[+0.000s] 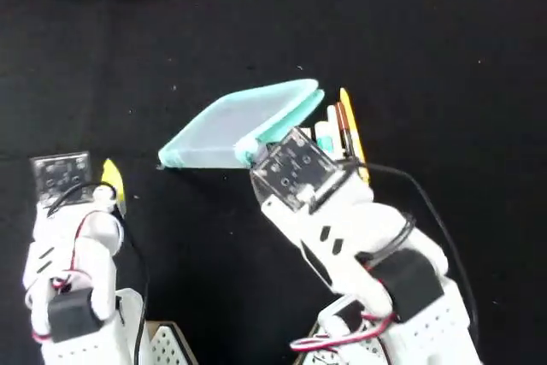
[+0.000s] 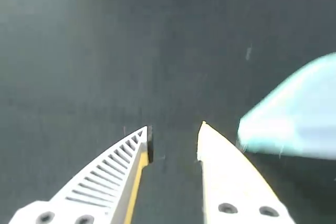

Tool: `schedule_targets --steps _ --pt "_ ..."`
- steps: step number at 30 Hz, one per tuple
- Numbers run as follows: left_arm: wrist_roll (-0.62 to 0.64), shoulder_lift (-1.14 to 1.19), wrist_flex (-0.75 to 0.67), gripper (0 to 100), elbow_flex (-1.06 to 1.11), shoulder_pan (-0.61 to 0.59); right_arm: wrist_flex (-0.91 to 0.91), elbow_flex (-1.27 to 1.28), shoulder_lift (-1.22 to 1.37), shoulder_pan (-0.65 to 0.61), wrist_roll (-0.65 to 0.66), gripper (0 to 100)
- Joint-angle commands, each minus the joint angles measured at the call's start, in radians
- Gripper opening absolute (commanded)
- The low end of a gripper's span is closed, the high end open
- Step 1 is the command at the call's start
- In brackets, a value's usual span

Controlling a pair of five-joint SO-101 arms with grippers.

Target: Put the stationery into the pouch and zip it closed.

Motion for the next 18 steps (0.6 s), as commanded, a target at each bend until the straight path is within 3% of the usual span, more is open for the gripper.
schedule_targets --steps 1,6,18 --pt "0.066 0.002 0.005 17 -0.14 0.064 0.003 -0.128 0.157 0.008 0.012 1.2" --pt "0.126 0.002 0.14 17 -0.209 0.278 0.002 -0.248 0.329 -0.051 0.005 1.2" --pt "0.184 0.002 0.086 17 -0.263 0.463 -0.005 -0.246 0.361 -0.095 -0.031 1.2"
